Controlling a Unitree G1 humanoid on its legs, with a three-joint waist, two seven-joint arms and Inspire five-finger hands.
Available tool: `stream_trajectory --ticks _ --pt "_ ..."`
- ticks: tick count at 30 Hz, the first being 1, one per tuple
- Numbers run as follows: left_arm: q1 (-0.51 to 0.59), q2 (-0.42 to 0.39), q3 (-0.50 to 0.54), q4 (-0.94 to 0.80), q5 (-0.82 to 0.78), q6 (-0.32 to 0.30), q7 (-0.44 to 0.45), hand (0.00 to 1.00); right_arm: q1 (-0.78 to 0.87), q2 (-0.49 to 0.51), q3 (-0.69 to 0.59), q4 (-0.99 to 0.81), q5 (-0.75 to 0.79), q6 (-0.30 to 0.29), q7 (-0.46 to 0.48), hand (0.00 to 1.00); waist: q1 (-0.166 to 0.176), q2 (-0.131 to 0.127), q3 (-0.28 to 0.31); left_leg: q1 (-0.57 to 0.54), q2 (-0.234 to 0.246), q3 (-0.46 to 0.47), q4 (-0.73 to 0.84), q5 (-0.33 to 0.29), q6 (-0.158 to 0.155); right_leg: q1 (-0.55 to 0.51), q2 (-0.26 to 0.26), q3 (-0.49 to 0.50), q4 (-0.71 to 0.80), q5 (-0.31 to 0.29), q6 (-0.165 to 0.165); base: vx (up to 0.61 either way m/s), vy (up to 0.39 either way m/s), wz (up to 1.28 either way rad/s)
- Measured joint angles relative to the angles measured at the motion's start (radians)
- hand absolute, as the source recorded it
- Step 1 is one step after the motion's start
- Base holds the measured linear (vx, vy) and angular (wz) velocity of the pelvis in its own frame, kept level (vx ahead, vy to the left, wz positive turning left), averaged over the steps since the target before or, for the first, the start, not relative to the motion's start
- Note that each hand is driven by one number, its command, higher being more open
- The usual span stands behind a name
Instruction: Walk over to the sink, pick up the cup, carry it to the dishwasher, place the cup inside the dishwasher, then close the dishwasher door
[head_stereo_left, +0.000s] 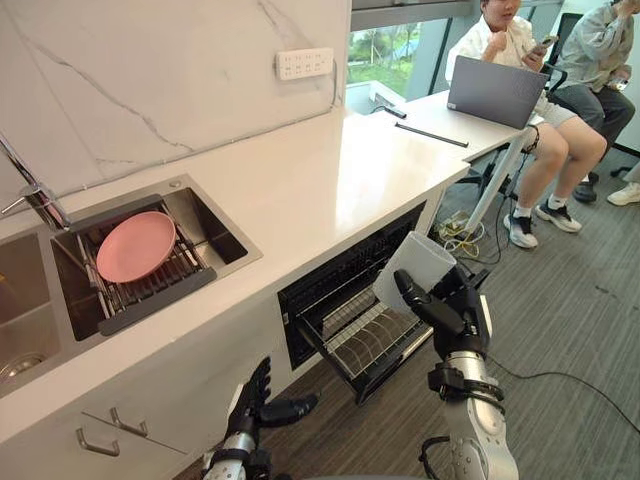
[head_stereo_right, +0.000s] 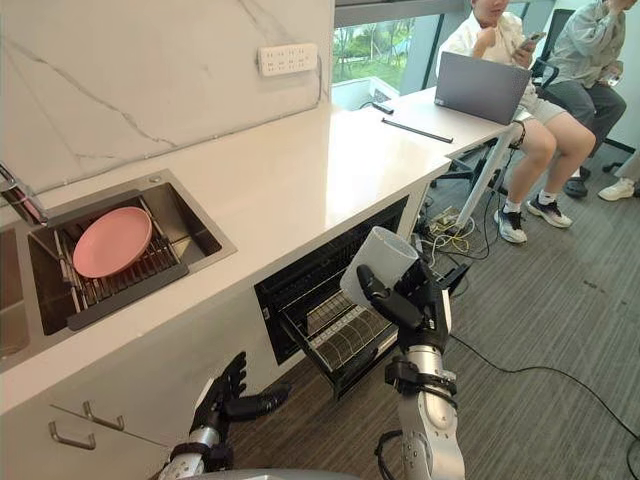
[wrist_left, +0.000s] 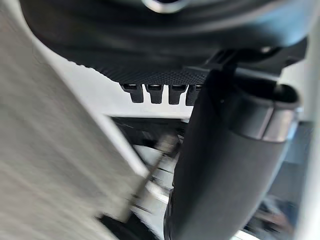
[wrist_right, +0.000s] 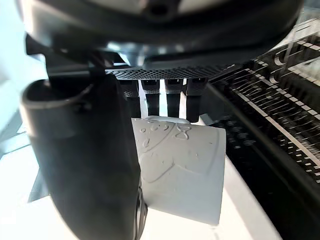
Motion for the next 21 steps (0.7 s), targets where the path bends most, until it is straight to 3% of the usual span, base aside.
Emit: stream_trajectory --ticks 13,21 --pt "-0.057 0.019 0.052 0.195 0.019 0.004 0.034 1.00 -0.001 -0.004 -0.016 0.067 -0.087 0.008 0.011 0.00 0.002 0.013 0.036 -0.002 0.000 -0.002 0.000 -0.006 -0.007 0.008 0.001 -0.004 -0.015 -0.001 -0.001 0.00 -0.001 0.00" --pt "-0.077 0.018 0.067 0.207 0.021 -0.005 0.041 1.00 -0.058 -0.081 -0.019 0.133 -0.161 0.023 0.011 0.00 0.012 0.015 0.070 -0.019 -0.001 -0.007 0.005 -0.017 -0.012 -0.016 0.000 -0.010 0.004 -0.018 0.000 0.00 0.000 0.01"
